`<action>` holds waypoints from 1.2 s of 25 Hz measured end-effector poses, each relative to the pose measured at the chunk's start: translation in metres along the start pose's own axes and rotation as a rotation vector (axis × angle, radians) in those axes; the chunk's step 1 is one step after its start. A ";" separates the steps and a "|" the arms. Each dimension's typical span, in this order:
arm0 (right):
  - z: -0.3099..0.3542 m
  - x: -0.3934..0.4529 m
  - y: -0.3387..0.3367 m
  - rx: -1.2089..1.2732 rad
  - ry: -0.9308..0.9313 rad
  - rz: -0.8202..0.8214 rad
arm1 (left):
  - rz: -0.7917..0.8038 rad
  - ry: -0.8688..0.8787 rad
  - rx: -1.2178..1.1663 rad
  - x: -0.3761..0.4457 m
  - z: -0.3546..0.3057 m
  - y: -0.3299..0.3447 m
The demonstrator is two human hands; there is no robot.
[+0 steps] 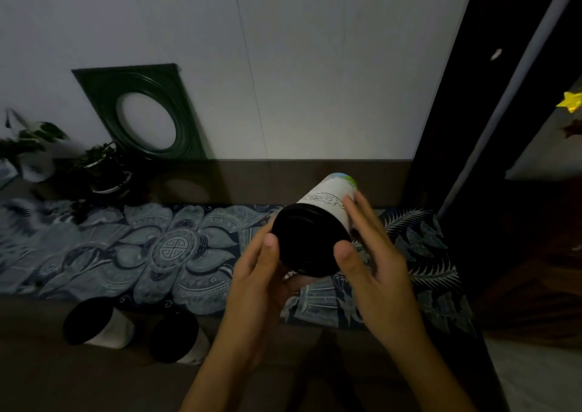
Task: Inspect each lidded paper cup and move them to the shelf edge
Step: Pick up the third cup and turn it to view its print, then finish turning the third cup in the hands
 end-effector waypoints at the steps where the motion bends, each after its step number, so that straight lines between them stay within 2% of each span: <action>1: -0.001 -0.002 0.003 0.033 0.022 -0.004 | 0.005 -0.005 0.001 -0.003 0.001 -0.006; 5: -0.011 -0.013 0.021 0.121 0.111 -0.036 | 0.023 -0.035 -0.008 -0.012 0.007 -0.029; 12: -0.034 -0.052 0.074 0.176 0.418 -0.108 | -0.055 -0.176 0.022 -0.032 0.035 -0.087; 15: -0.055 -0.076 0.092 0.193 0.587 -0.185 | -0.126 -0.256 0.008 -0.044 0.064 -0.113; 21: -0.108 -0.128 0.122 0.304 0.862 -0.230 | -0.102 -0.400 0.000 -0.057 0.135 -0.158; 26: -0.135 -0.151 0.129 0.319 0.974 -0.260 | -0.157 -0.532 0.039 -0.061 0.175 -0.174; 30: -0.150 -0.162 0.133 0.314 1.006 -0.251 | -0.167 -0.569 0.052 -0.064 0.187 -0.177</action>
Point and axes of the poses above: each hand's wrist, its own x-axis towards the middle knuckle, its own y-axis out of the palm, z = x × y, the point moved 4 cm from there along x, towards the middle knuckle, and after that the axes turned 3 degrees about -y, right-handed, at the moved point
